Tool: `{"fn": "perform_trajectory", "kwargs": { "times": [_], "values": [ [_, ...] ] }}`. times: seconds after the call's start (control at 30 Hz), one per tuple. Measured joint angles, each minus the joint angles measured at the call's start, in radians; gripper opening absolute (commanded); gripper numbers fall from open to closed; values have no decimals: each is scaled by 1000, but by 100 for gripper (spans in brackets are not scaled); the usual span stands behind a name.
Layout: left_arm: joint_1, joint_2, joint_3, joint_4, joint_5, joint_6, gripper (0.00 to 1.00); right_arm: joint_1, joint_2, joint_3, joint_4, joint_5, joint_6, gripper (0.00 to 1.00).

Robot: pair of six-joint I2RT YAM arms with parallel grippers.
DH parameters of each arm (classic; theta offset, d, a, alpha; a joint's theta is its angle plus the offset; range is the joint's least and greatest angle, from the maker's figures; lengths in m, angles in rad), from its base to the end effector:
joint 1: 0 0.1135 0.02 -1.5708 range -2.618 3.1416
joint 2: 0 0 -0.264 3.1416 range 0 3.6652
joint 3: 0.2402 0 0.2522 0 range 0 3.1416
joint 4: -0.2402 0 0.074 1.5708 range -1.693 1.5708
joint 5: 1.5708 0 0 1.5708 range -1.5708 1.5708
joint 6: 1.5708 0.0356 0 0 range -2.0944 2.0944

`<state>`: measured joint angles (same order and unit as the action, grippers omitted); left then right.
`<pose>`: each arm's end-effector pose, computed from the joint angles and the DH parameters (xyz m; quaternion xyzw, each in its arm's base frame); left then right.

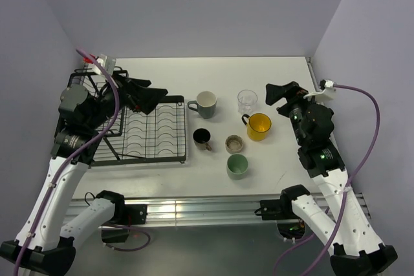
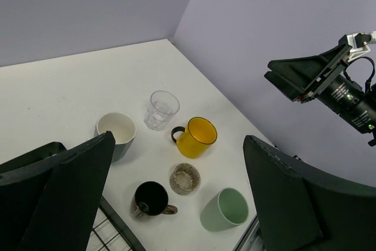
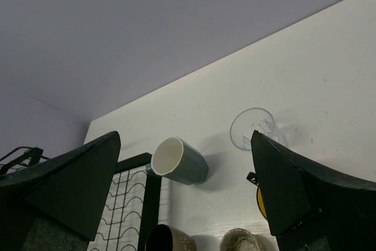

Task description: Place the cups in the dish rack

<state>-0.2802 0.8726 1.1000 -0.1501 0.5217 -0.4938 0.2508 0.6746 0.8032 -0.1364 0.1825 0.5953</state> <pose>0.1680 -0.0668 0.4375 0.1182 0.6727 -0.4298 0.5905 0.1547 0.0330 0.3685 0.1844 0.6854 0.2290 0.6661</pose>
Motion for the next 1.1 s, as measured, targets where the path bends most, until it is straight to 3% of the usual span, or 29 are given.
{"fn": "perform_trajectory", "kwargs": {
  "times": [0.7,0.93,1.1],
  "values": [
    [0,-59,-61,-14,-52,31,99,0,50,35,-50,-28,-39,100],
    [0,-60,-75,-13,-53,32,99,0,187,89,-137,-8,-72,88],
    [0,-60,-78,-13,-53,32,99,0,296,89,-210,9,-80,70]
  ]
}}
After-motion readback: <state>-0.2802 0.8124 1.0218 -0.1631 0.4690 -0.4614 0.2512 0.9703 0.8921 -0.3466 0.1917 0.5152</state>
